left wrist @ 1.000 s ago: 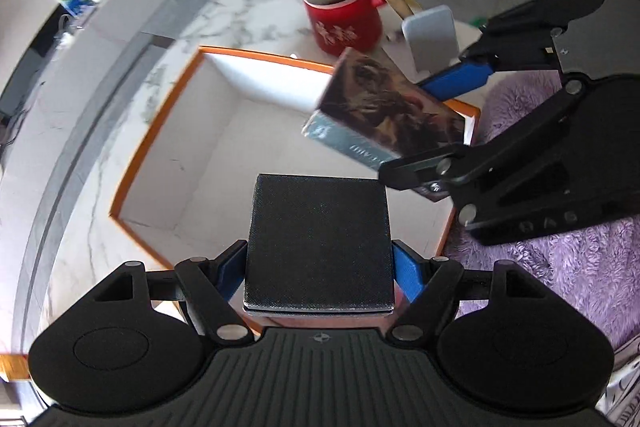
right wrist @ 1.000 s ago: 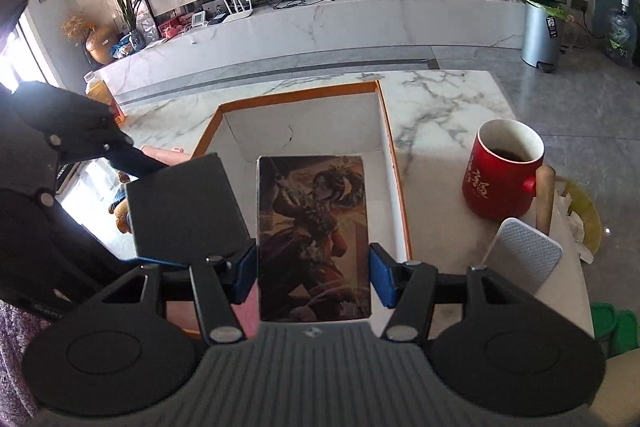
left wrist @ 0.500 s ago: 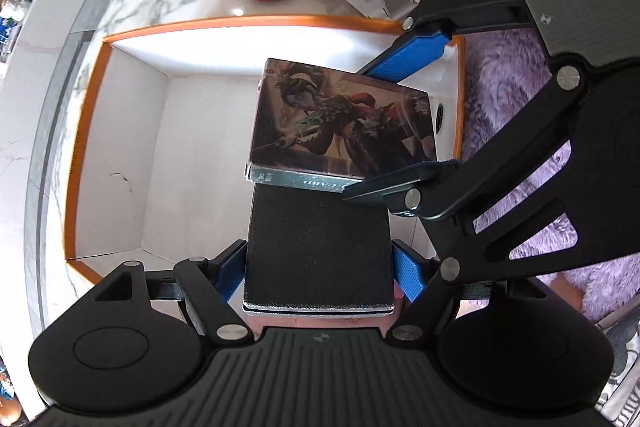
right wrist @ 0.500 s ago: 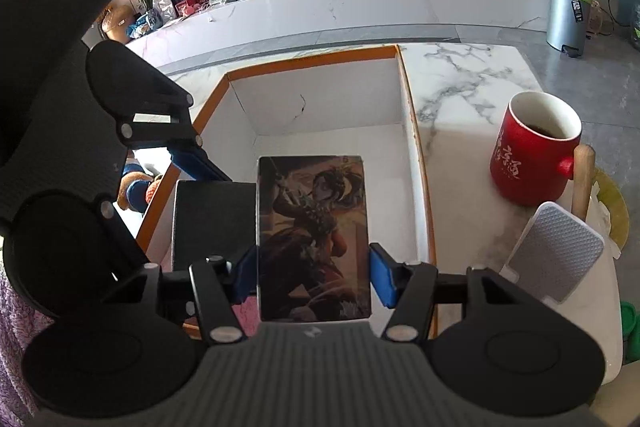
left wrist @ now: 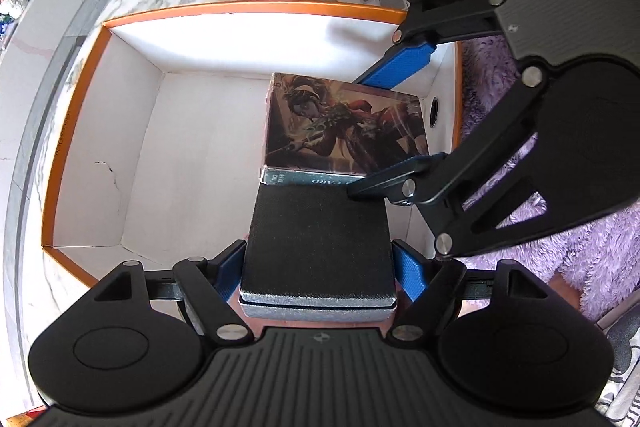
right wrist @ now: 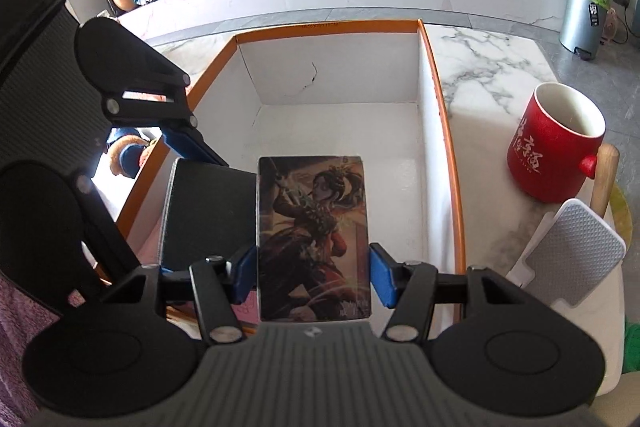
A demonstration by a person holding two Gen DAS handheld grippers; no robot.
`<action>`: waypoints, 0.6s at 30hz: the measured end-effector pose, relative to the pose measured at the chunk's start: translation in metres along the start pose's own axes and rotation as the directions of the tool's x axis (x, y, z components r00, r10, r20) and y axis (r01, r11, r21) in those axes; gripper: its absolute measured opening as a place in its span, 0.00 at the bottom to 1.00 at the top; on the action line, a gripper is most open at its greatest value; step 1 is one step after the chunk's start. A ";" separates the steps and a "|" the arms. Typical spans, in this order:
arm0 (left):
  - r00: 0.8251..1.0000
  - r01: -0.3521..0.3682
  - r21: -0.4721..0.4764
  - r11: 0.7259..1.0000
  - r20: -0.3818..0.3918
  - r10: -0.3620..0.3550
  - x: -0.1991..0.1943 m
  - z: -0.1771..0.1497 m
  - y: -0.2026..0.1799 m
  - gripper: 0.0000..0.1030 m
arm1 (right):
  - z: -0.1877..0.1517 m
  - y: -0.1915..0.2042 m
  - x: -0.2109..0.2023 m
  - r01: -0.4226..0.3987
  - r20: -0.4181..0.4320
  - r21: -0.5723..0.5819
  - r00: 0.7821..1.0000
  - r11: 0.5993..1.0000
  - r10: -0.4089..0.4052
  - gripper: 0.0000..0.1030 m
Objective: Organize objects
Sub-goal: 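Lower the dark grey box onto the pink items and open the left gripper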
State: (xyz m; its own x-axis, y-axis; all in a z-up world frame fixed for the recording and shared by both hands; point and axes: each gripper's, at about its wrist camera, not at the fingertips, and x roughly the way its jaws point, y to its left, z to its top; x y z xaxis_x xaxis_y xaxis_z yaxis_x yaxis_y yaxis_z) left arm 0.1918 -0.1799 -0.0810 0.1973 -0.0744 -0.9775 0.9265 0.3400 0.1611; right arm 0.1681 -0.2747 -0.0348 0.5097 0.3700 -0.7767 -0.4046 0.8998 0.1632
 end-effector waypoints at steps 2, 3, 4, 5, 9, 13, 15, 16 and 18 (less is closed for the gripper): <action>1.000 -0.001 0.016 1.000 0.019 0.001 -0.001 -0.004 0.000 0.87 | 0.001 0.002 0.002 0.005 -0.009 -0.022 1.000 1.000 -0.005 0.58; 1.000 0.005 0.013 1.000 0.028 -0.006 -0.002 -0.005 0.001 0.87 | 0.001 0.004 0.002 0.005 -0.017 -0.038 1.000 0.999 -0.006 0.58; 1.000 0.011 0.013 1.000 0.029 -0.012 -0.002 -0.005 0.001 0.88 | 0.001 0.006 0.003 0.008 -0.027 -0.056 1.000 0.998 -0.009 0.58; 0.999 0.012 0.019 1.000 0.035 -0.012 -0.003 -0.004 0.000 0.88 | 0.001 0.008 0.004 0.014 -0.037 -0.072 0.999 0.997 -0.017 0.58; 0.998 0.022 0.009 1.000 0.052 -0.022 -0.004 -0.012 0.000 0.88 | 0.004 0.014 0.009 0.029 -0.082 -0.139 0.996 0.990 -0.041 0.58; 0.995 0.045 -0.016 0.999 0.094 -0.043 -0.009 -0.014 0.002 0.88 | 0.010 0.013 0.010 0.011 -0.125 -0.159 0.992 0.987 -0.031 0.58; 0.993 0.049 -0.024 0.999 0.111 -0.046 -0.008 -0.016 0.002 0.88 | 0.014 0.012 0.011 -0.003 -0.148 -0.154 0.989 0.988 -0.020 0.58; 0.992 0.049 -0.023 0.999 0.116 -0.046 -0.007 -0.015 0.001 0.88 | 0.018 0.010 0.014 -0.008 -0.162 -0.157 0.987 0.988 -0.018 0.58; 0.990 0.054 -0.030 0.998 0.130 -0.049 -0.008 -0.016 0.003 0.88 | 0.021 0.011 0.016 -0.009 -0.181 -0.169 0.983 0.986 -0.022 0.58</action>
State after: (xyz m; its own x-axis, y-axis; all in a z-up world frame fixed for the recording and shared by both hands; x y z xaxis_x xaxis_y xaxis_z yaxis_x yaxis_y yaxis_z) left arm 0.1878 -0.1635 -0.0746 0.1913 -0.2123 -0.9583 0.9257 0.3635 0.1042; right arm 0.1877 -0.2542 -0.0324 0.3729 0.3026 -0.8772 -0.5317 0.8444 0.0652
